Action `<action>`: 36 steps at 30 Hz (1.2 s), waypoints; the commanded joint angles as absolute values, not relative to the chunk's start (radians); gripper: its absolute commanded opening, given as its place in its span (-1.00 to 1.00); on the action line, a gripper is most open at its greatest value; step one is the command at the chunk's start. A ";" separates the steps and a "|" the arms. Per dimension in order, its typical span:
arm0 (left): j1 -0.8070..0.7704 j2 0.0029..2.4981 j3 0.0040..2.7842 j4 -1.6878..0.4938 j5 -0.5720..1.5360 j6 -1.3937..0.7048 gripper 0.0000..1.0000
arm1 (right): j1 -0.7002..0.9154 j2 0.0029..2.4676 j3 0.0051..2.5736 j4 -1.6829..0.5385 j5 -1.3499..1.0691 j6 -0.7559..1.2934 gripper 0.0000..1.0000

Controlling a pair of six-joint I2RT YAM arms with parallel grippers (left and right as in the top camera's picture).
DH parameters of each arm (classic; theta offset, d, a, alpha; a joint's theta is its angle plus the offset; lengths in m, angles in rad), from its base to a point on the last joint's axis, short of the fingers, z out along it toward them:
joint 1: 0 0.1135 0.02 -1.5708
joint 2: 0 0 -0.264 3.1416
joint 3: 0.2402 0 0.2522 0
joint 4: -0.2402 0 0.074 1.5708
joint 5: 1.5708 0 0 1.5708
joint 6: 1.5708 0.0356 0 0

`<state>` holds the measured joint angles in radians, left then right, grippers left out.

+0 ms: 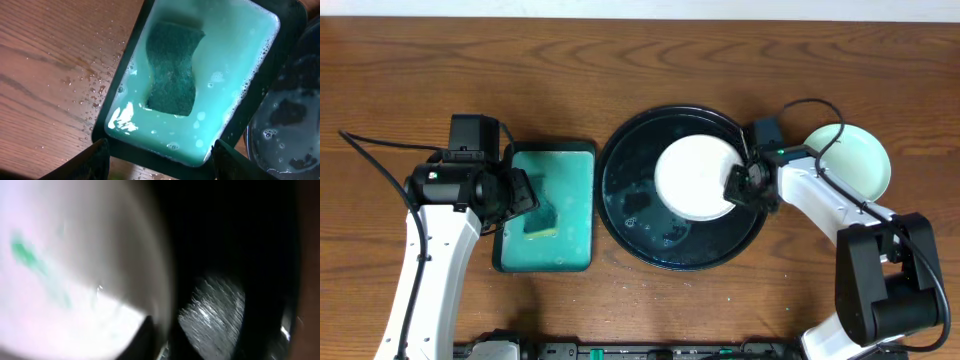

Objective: Clean dirty plates on tray and stack at the side
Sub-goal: 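Drag the white plate to the black tray center with the right gripper, then grasp the sponge with the left gripper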

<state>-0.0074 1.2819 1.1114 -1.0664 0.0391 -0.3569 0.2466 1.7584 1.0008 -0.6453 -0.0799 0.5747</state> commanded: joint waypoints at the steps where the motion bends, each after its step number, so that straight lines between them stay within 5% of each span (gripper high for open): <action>1: -0.003 1.273 1.128 -1.069 0.041 -0.340 0.32 | 0.269 1.760 0.997 -0.616 -0.109 0.319 -0.98; 5: -0.003 1.274 1.113 -1.059 0.040 -0.340 0.33 | 0.292 1.760 0.997 -0.569 -0.113 0.085 -0.98; 20: -0.003 1.621 0.936 -0.692 0.253 -0.325 0.32 | 0.303 1.760 0.997 -0.527 -0.258 -0.025 -0.98; 28: -0.003 1.782 0.936 -0.671 0.287 -0.326 -0.85 | 0.303 1.760 0.996 -0.532 -0.260 -0.011 -0.97; 36: -0.022 1.644 1.030 -0.791 0.252 -0.352 -0.86 | 0.303 1.760 0.996 -0.532 -0.215 0.112 -0.97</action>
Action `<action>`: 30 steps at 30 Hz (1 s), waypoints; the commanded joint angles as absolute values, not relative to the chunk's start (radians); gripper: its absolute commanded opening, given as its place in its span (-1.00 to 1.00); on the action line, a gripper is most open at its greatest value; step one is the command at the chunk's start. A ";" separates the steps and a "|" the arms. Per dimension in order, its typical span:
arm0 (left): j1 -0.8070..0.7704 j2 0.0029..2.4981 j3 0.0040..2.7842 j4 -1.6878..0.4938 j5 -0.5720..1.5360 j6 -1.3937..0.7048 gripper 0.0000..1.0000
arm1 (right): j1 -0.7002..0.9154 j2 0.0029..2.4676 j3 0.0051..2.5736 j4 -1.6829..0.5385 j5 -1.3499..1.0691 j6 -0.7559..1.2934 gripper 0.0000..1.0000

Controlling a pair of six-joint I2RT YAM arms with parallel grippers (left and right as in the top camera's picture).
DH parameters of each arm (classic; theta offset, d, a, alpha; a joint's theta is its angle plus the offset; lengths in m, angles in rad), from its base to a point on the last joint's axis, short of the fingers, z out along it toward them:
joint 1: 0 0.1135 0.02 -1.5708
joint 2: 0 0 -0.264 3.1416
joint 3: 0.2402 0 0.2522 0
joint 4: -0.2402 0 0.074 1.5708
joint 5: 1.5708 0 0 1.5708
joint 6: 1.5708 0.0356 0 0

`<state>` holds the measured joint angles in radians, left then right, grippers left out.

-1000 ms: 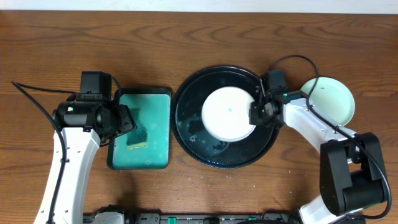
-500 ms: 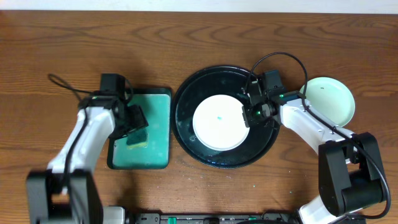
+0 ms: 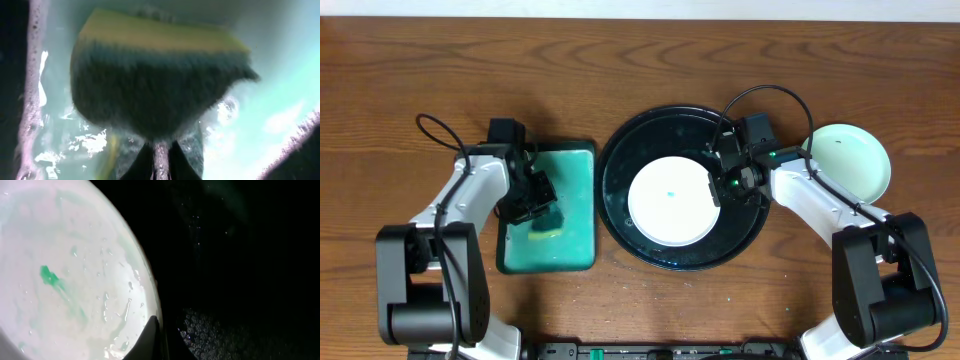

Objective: Clean dirty plates on tray and stack at the side
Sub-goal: 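Grasp the sponge with the left gripper, then scrub the white plate with the sponge in the left gripper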

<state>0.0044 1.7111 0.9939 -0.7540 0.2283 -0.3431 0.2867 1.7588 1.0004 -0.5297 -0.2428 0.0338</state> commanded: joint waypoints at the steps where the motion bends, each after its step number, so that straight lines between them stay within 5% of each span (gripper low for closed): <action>1: -0.031 1.614 1.040 -0.801 0.237 -0.352 -0.86 | 0.303 1.760 0.996 -0.534 -0.193 0.152 -0.97; 13: -0.137 1.473 1.047 -0.822 0.066 -0.377 -0.86 | 0.303 1.760 0.996 -0.535 -0.184 0.179 -0.98; 20: -0.138 1.630 1.045 -0.793 0.080 -0.433 0.06 | 0.303 1.760 0.996 -0.537 -0.185 0.179 -0.97; 26: -0.137 1.798 1.045 -0.753 0.187 -0.448 0.04 | 0.303 1.760 0.996 -0.542 -0.185 0.179 -0.97; 27: -0.137 1.819 1.045 -0.754 0.188 -0.456 -0.13 | 0.303 1.760 0.996 -0.543 -0.185 0.179 -0.97; 29: -0.137 1.840 1.045 -0.757 0.200 -0.458 -0.78 | 0.303 1.760 0.996 -0.547 -0.184 0.179 -0.98; 30: -0.137 1.839 1.045 -0.758 0.203 -0.458 -0.85 | 0.303 1.760 0.996 -0.548 -0.185 0.179 -0.97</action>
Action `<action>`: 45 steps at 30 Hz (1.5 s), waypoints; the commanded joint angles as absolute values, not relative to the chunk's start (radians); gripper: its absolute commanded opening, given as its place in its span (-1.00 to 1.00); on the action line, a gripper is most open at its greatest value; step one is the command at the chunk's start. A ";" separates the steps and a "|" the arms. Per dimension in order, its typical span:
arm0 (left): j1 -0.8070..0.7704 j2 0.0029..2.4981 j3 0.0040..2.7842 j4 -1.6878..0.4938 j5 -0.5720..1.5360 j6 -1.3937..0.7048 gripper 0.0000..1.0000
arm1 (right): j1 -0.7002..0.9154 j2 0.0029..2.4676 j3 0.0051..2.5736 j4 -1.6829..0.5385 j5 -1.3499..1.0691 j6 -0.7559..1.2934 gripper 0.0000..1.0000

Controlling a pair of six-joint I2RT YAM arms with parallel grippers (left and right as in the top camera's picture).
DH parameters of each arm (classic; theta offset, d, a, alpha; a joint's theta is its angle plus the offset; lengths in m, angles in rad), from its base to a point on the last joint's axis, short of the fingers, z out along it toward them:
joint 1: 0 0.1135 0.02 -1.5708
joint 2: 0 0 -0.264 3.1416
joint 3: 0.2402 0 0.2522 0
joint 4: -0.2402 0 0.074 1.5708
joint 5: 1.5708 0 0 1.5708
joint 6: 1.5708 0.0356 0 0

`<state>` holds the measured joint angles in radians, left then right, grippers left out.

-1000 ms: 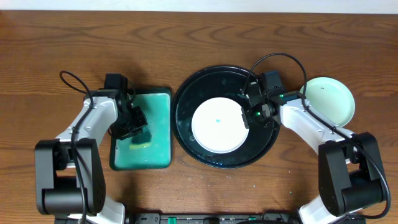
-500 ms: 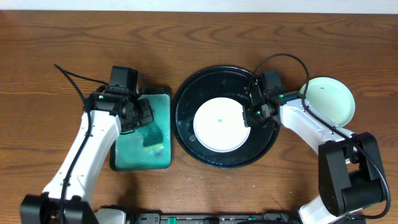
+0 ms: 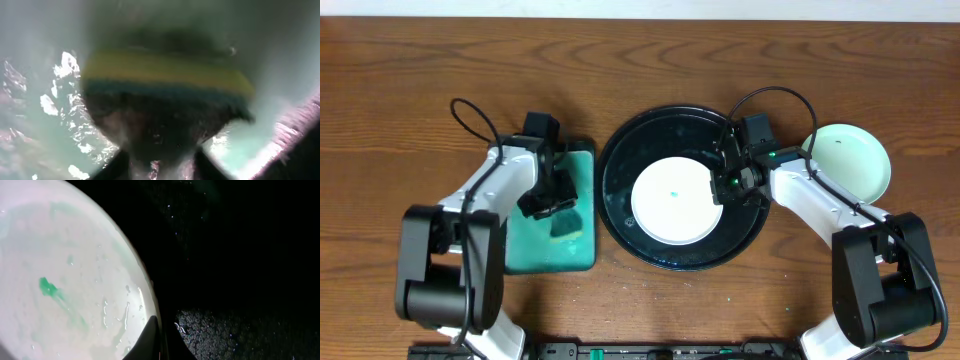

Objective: Clean dirty plates on tray and stack at the side
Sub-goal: 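Scrub the white plate with the sponge in the left gripper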

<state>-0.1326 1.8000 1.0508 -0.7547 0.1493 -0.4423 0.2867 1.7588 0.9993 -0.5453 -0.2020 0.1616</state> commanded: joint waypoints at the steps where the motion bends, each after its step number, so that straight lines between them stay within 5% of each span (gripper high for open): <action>1: -0.137 1.832 1.046 -0.758 0.207 -0.458 -0.86 | 0.303 1.760 0.996 -0.549 -0.184 0.180 -0.97; 16: -0.272 1.512 1.124 -0.768 0.130 -0.432 -0.86 | 0.352 1.761 0.991 -0.505 -0.215 0.127 -0.98; 34: -0.619 1.896 1.099 -0.154 0.489 -0.717 -0.86 | 0.364 1.761 0.983 -0.509 -0.184 0.142 -0.98; 45: -0.553 1.939 1.126 -0.502 0.019 -0.618 -0.86 | 0.364 1.761 0.983 -0.516 -0.185 0.142 -0.98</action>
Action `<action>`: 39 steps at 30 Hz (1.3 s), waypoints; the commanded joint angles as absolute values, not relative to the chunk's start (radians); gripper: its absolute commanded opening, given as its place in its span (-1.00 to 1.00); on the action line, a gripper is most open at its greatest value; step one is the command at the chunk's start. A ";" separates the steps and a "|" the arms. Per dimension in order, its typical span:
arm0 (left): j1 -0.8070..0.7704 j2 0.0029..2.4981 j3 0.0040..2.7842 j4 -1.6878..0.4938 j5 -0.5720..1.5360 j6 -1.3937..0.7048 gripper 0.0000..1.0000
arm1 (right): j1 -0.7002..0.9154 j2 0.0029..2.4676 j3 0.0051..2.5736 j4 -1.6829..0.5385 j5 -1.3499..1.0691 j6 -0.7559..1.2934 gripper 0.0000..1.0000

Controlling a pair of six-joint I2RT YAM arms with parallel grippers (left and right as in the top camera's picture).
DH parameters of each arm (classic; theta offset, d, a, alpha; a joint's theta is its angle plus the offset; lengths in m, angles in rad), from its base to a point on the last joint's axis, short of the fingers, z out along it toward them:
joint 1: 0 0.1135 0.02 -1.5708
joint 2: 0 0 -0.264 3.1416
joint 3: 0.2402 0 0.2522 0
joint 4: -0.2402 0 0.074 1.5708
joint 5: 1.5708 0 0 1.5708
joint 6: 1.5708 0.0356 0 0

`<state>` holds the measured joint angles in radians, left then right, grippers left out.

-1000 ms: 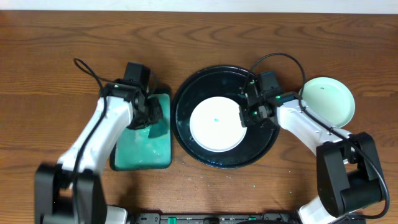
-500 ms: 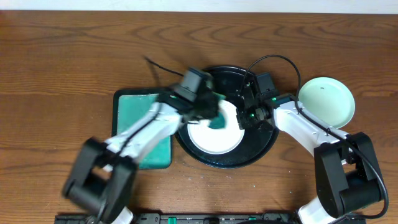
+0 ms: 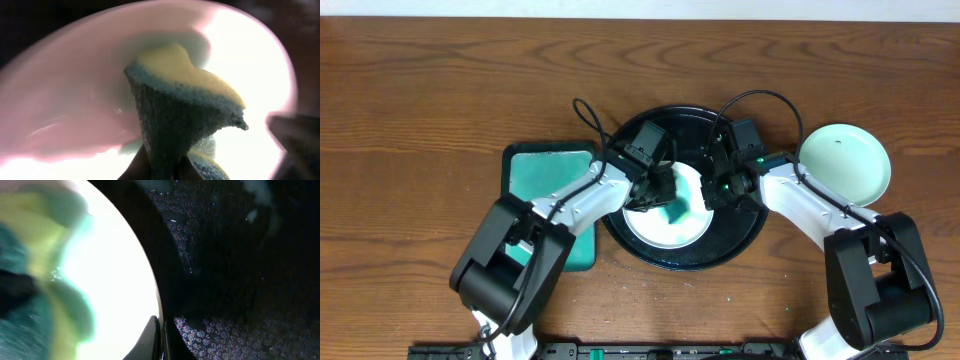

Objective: Clean dirty plates on tray and stack at the side
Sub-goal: 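Scrub the white plate with the sponge in the left gripper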

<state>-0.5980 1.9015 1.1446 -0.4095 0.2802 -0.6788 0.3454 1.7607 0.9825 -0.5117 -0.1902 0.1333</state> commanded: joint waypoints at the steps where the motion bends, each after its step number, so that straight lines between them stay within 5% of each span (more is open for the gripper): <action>1: -0.544 1.939 1.139 -0.546 -0.013 -0.611 -0.86 | 0.364 1.761 0.983 -0.516 -0.185 0.142 -0.98; 9: -0.517 1.939 1.245 -0.750 -0.169 -0.545 -0.86 | 0.364 1.761 0.983 -0.516 -0.185 0.142 -0.98; 21: -0.609 1.985 1.195 -0.416 0.572 -0.528 -0.86 | 0.364 1.761 0.983 -0.525 -0.185 0.142 -0.98; 32: -0.640 1.980 1.195 -0.511 0.587 -0.535 -0.86 | 0.364 1.761 0.983 -0.525 -0.185 0.142 -0.98; 39: -0.546 1.777 1.198 -0.697 0.300 -0.514 -0.85 | 0.364 1.761 0.983 -0.528 -0.184 0.142 -0.98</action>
